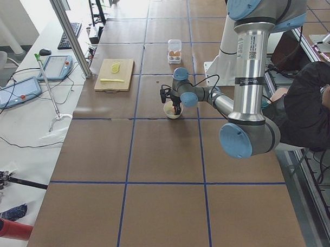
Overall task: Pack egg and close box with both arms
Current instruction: 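Lower the left gripper into the bowl and close on the brown egg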
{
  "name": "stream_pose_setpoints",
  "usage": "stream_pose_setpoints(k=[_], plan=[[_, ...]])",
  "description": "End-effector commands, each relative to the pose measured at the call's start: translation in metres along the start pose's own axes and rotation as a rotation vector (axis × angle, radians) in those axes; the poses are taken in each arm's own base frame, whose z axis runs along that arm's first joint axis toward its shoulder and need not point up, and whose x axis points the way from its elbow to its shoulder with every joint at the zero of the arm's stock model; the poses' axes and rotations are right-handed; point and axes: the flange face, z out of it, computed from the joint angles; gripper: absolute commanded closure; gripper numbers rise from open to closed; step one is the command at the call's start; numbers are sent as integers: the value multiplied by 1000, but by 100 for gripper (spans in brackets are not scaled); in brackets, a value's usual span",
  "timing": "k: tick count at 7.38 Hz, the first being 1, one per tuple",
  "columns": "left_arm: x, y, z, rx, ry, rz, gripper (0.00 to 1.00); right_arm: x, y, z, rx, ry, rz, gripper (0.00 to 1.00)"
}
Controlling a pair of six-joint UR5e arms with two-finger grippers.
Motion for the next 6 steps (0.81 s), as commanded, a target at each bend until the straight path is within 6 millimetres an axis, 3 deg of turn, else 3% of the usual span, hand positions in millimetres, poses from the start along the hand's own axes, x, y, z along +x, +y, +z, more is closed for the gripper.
stream_pose_setpoints(k=[1,4,6], plan=[[0,1,1,-2,-6,-1,26,1,1,1,-2,0,2,0],[0,1,1,-2,-6,-1,42,1,1,1,-2,0,2,0],[0,1,2,-3,-8,0,68,1,1,1,-3,0,3,0]])
